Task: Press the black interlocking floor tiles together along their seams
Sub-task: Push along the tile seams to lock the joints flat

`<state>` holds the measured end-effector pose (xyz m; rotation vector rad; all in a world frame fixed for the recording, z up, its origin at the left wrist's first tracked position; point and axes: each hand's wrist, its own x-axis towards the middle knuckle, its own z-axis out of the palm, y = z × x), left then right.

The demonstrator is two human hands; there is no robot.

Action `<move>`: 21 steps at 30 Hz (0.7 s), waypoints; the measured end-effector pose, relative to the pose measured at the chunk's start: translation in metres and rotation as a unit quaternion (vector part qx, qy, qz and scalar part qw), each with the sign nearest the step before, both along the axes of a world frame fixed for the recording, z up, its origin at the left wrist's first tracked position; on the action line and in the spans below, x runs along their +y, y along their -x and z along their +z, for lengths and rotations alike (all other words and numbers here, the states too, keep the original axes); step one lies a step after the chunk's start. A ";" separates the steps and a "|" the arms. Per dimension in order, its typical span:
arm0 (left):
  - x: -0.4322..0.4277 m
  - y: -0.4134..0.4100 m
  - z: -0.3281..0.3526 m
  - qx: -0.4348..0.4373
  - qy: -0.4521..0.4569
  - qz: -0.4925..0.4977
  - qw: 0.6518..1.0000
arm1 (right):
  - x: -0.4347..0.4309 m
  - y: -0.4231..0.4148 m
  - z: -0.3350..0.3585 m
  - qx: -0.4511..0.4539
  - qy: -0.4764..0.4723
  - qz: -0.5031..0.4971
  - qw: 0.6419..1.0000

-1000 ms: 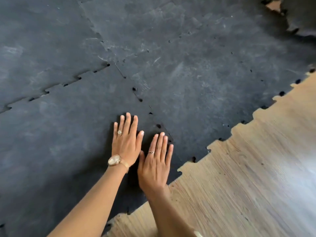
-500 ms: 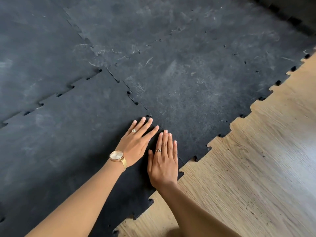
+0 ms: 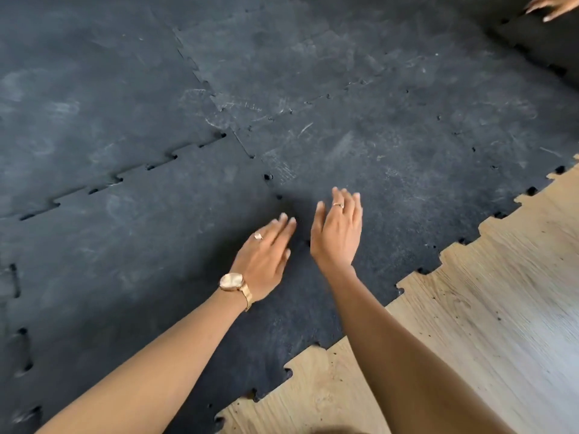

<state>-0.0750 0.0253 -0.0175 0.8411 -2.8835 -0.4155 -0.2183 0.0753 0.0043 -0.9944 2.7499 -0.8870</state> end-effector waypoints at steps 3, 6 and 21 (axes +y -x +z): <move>-0.036 0.002 0.009 0.045 -0.016 0.150 0.988 | -0.022 0.002 -0.025 0.038 -0.082 -0.002 0.996; -0.083 0.004 0.003 -0.014 0.018 0.201 0.979 | -0.027 0.004 -0.054 0.051 -0.182 -0.014 0.982; -0.132 -0.023 -0.032 -0.074 0.022 0.442 0.894 | -0.042 0.012 -0.031 -0.047 -0.090 -0.125 0.987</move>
